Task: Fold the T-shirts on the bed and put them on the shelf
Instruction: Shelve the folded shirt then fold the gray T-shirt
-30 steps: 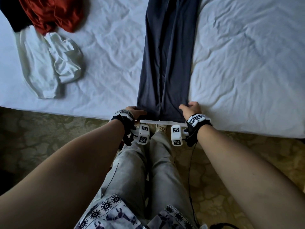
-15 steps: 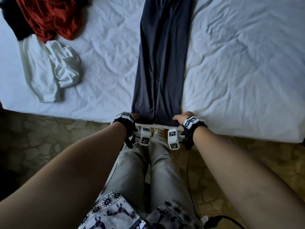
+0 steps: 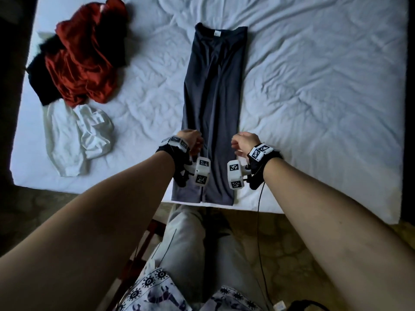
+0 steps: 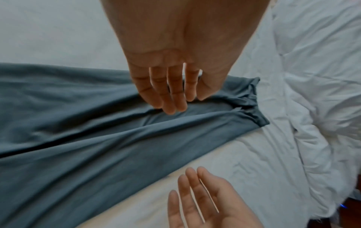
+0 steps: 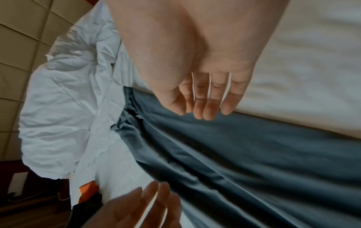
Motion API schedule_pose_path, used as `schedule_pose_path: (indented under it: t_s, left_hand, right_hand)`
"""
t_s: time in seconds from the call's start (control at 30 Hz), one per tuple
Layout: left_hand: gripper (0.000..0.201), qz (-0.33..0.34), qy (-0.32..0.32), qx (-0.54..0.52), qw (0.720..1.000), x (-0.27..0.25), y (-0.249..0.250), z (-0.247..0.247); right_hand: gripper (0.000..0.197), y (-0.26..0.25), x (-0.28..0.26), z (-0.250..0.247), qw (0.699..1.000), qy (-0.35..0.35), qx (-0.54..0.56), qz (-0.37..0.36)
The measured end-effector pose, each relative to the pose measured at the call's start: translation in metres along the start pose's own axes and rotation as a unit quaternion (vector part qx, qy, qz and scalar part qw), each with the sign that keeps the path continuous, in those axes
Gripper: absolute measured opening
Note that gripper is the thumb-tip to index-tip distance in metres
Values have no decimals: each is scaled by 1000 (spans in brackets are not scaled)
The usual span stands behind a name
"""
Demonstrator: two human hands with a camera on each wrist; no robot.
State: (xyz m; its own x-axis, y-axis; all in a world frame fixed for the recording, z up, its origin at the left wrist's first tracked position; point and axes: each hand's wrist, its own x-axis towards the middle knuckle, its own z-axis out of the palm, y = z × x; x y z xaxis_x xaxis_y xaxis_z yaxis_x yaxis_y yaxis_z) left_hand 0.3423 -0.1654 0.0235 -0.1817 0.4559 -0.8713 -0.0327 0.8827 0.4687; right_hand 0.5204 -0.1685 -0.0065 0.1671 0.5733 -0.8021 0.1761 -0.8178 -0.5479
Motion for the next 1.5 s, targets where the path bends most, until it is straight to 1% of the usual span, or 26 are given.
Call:
schedule_pose_path:
  t_s: [0.13,0.27,0.37,0.47,0.6,0.7,0.8,0.9,1.0,1.03,1.1,1.17,1.23,1.33,1.43,1.5]
  left_hand:
    - [22,42,-19,46,998,32,48,9]
    - [24,67,-38,89,993,60,98,14]
    - [14,91,-40,133,986,79,134,13]
    - [10,124,-42,187,974,103,168,15]
    - [17,161,-20,256,953,136,209,22]
    - [26,195,-10,319,928,170,230,29]
    - [30,215,7,371,903,187,249,39]
    - [36,260,13,427,866,198,265,48]
    - [50,273,-5,473,838,214,277,56]
    - [50,272,-12,492,827,220,280,59]
    - [44,269,-28,518,811,227,288,64]
    - [37,270,-35,533,801,233,293,67]
    - [35,266,-42,526,807,239,293,69]
    - [34,252,-63,492,831,246,289,71]
    - [17,235,-39,480,844,254,287,75]
    - [10,225,-18,448,865,261,285,77]
  right_hand:
    - [19,-42,24,0,1000,12,0,-13]
    - [17,-82,50,0,1000,20,-4,-23]
    - [12,-110,72,3,999,23,-34,-35]
    - [12,-136,100,6,995,26,-86,-51]
    - [9,-170,136,9,985,31,-144,-87]
    - [10,-191,162,11,977,34,-176,-115]
    - [10,-213,177,13,962,51,-220,-154]
    - [23,-232,195,11,934,67,-282,-209]
    - [39,-250,216,12,905,82,-319,-269]
    - [43,-254,223,14,898,77,-324,-288]
    - [48,-262,236,17,887,53,-339,-309]
    - [51,-267,248,19,877,24,-370,-305]
    - [51,-269,259,22,872,4,-399,-284]
    - [43,-271,270,28,874,0,-411,-258]
    - [31,-270,278,29,876,16,-416,-244]
    - [27,-271,280,30,882,27,-405,-241]
